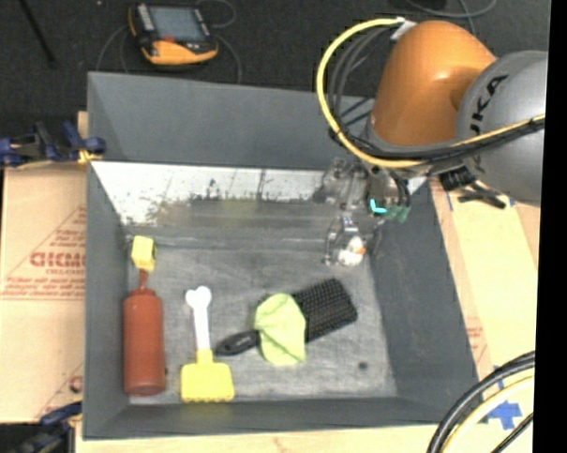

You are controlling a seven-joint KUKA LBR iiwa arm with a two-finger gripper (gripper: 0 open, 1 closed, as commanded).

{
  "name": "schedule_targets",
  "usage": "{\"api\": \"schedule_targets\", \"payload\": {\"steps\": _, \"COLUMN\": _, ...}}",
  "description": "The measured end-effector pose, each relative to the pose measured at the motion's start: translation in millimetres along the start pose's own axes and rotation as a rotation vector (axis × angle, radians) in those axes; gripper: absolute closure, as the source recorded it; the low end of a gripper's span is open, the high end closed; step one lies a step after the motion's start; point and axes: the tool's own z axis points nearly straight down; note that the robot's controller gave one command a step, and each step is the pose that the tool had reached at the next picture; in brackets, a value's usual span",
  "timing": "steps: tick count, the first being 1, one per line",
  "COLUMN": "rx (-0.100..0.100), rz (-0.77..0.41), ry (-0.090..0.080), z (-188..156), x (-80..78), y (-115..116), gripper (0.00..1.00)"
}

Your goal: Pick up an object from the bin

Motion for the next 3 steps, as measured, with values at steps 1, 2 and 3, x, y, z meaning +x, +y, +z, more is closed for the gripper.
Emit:
{"api": "schedule_targets", "payload": {"steps": 1, "rx": 0.000, "rz": 0.000, "ry": -0.009, "z": -5.0, "x": -1.4, "y": -0.1, "gripper": 0.00}}
{"api": "schedule_targets", "payload": {"steps": 2, "rx": 0.000, "rz": -0.094, "ry": -0.008, "z": 5.4, "x": -1.5, "y": -33.4, "gripper": 0.00}}
{"api": "schedule_targets", "payload": {"steps": 3, "rx": 0.003, "rz": -0.108, "ry": -0.006, "z": 6.9, "x": 5.0, "y": -1.3, "gripper": 0.00}}
